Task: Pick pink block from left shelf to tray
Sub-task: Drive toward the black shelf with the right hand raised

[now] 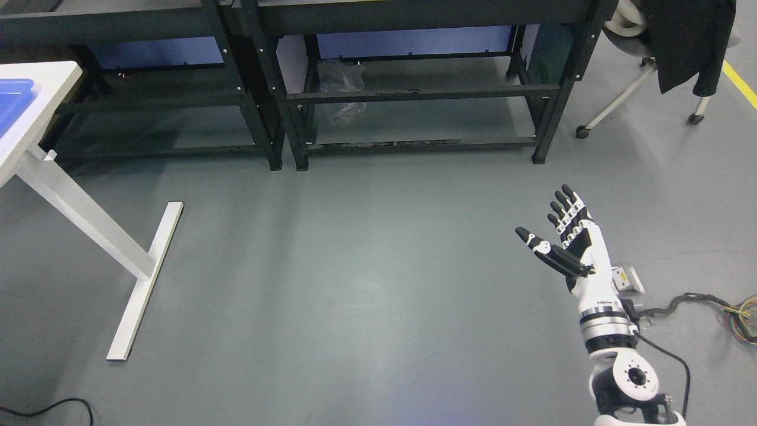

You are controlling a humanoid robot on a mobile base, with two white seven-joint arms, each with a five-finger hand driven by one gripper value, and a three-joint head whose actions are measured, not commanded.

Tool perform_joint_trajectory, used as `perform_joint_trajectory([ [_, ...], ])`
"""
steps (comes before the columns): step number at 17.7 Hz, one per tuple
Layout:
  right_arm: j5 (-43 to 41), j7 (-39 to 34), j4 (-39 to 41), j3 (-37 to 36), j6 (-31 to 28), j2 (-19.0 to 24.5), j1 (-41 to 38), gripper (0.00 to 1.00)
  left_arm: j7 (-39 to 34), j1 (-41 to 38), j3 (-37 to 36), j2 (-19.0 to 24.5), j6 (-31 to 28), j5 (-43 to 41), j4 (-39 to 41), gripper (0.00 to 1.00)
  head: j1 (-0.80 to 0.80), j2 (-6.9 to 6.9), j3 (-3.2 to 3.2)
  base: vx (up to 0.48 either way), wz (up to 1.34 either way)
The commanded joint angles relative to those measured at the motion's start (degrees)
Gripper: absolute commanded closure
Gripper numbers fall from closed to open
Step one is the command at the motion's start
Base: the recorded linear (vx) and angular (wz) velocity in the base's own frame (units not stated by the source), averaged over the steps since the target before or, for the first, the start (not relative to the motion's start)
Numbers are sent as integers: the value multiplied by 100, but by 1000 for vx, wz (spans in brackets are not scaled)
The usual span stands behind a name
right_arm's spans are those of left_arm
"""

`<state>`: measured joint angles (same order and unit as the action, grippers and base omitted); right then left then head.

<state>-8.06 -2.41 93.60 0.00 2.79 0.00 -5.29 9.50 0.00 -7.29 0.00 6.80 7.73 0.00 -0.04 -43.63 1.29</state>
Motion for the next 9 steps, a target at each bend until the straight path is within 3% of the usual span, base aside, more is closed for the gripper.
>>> perform_joint_trajectory([
  [1, 6, -5, 1, 97, 2, -100, 1, 0, 0, -114, 0, 100, -3, 0, 100, 0, 0, 0, 0, 0, 0],
  [9, 6, 4, -8, 71, 64, -100, 80, 0, 0, -114, 0, 100, -3, 0, 100, 0, 0, 0, 0, 0, 0],
])
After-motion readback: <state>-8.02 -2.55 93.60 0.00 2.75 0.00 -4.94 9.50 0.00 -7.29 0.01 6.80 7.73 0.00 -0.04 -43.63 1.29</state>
